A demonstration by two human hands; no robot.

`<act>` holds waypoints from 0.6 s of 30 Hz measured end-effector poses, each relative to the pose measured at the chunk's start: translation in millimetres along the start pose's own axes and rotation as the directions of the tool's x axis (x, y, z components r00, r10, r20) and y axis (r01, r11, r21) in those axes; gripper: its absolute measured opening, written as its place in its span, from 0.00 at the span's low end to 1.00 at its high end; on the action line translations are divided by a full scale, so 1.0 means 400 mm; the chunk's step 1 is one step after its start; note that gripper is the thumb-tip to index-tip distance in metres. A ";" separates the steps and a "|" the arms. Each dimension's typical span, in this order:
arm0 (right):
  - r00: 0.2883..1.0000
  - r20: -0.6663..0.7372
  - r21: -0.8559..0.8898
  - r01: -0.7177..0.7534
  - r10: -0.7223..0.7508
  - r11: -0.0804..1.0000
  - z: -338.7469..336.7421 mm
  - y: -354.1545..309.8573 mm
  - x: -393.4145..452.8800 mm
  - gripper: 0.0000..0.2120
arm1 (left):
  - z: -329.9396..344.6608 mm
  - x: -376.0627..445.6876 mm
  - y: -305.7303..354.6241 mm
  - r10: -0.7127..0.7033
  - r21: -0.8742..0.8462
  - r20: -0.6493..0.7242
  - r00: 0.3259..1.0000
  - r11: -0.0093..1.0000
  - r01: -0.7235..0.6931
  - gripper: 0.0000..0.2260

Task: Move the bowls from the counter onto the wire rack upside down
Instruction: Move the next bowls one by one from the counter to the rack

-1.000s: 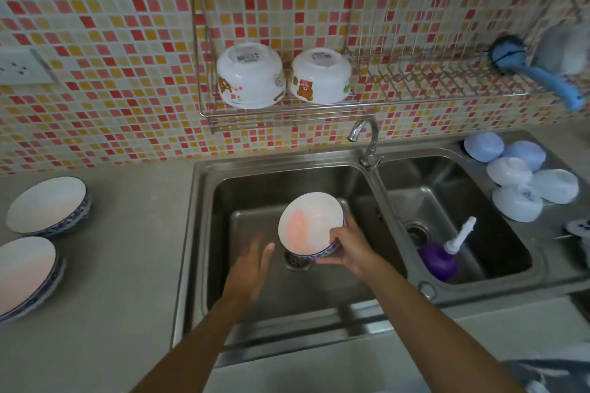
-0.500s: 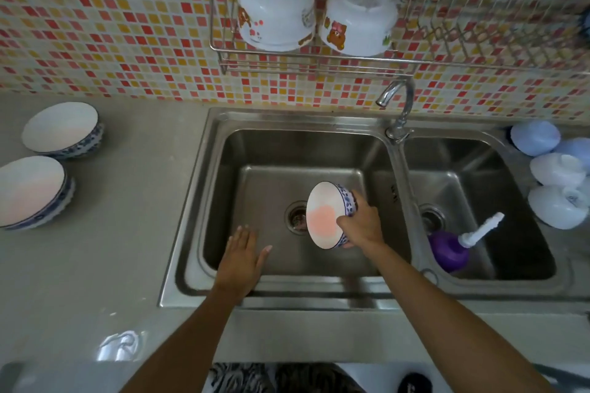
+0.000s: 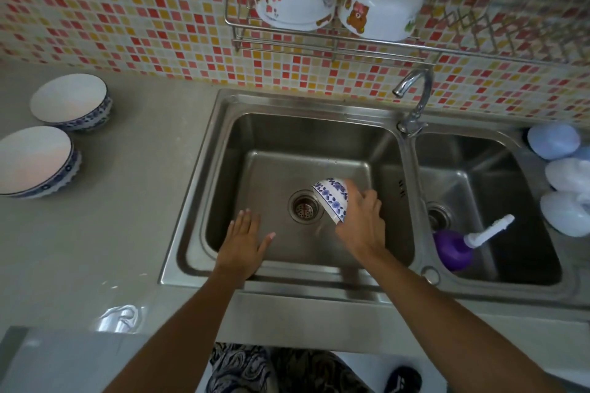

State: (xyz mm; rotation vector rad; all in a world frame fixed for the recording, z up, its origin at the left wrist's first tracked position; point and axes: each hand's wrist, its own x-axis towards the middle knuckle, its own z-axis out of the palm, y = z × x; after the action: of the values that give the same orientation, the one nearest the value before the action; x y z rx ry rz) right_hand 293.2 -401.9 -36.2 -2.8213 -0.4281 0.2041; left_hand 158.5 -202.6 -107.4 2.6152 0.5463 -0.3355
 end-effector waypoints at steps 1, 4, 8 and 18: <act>1.000 -0.006 -0.042 0.022 -0.022 0.999 0.001 0.003 -0.001 0.43 | 0.001 0.000 -0.001 0.001 0.004 -0.005 1.000 1.000 -0.001 0.36; 0.996 0.003 -0.171 0.084 -0.084 0.982 0.009 0.019 -0.002 0.46 | -0.001 -0.002 0.001 -0.001 0.011 0.003 1.000 1.000 0.001 0.33; 0.991 0.006 -0.253 0.133 -0.136 0.958 0.013 0.040 -0.001 0.46 | -0.004 -0.001 0.005 -0.004 0.006 0.028 1.000 1.000 0.004 0.32; 0.960 0.087 0.521 -0.270 0.264 0.810 -0.066 0.031 0.042 0.36 | -0.024 -0.006 0.013 0.062 -0.007 -0.045 0.997 0.998 -0.063 0.46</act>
State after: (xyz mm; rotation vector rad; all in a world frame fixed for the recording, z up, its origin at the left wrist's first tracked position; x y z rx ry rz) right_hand 317.0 -414.7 -16.3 -2.3148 0.0379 0.3371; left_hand 160.0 -203.2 -96.2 2.6308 0.4784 -0.2540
